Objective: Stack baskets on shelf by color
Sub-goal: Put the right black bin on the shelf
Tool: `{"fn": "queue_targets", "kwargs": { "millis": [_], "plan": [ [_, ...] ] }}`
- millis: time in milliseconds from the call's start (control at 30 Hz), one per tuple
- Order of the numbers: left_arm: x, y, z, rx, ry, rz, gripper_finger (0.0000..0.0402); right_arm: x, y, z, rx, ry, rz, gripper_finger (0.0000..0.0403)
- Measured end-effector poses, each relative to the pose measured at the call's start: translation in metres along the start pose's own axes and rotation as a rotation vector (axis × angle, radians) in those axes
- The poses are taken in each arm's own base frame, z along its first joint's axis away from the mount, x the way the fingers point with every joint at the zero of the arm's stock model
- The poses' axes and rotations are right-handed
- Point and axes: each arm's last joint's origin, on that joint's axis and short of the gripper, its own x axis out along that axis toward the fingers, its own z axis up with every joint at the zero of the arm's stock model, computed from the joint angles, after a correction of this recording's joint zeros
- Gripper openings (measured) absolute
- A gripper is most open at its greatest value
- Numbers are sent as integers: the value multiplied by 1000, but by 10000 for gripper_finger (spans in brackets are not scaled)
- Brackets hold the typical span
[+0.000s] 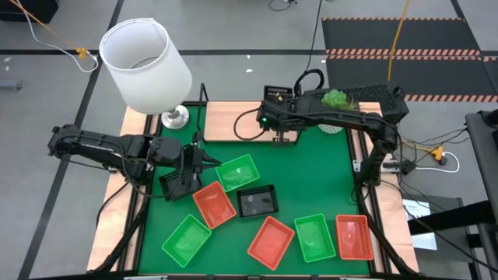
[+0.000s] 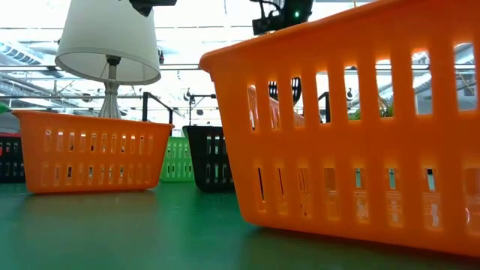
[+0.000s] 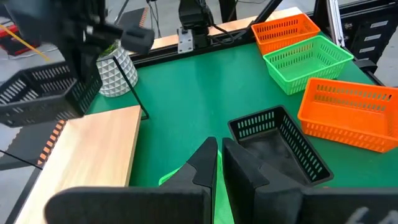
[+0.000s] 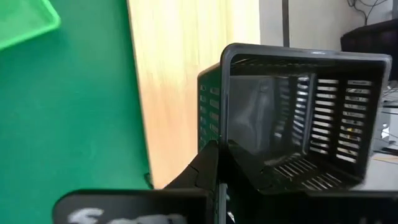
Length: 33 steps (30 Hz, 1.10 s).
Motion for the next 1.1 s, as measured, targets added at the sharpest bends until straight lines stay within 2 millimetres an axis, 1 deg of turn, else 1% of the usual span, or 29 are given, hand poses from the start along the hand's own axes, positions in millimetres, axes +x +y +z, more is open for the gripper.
{"fn": "queue_targets", "kwargs": {
  "millis": [233, 500, 633, 1100],
  "plan": [
    [0, 0, 0, 3, 0, 0, 28, 31, 3, -7, -28, 31, -3, 13],
    [0, 0, 0, 19, 1, 0, 28, 63, 2, -18, -31, 25, 81, 13],
    [0, 0, 0, 21, 1, 0, 28, 77, 1, -24, -9, 24, 77, 13],
    [0, 0, 0, 21, 1, 0, 28, 91, 10, -35, 53, 80, 92, 13]
  ]
}}
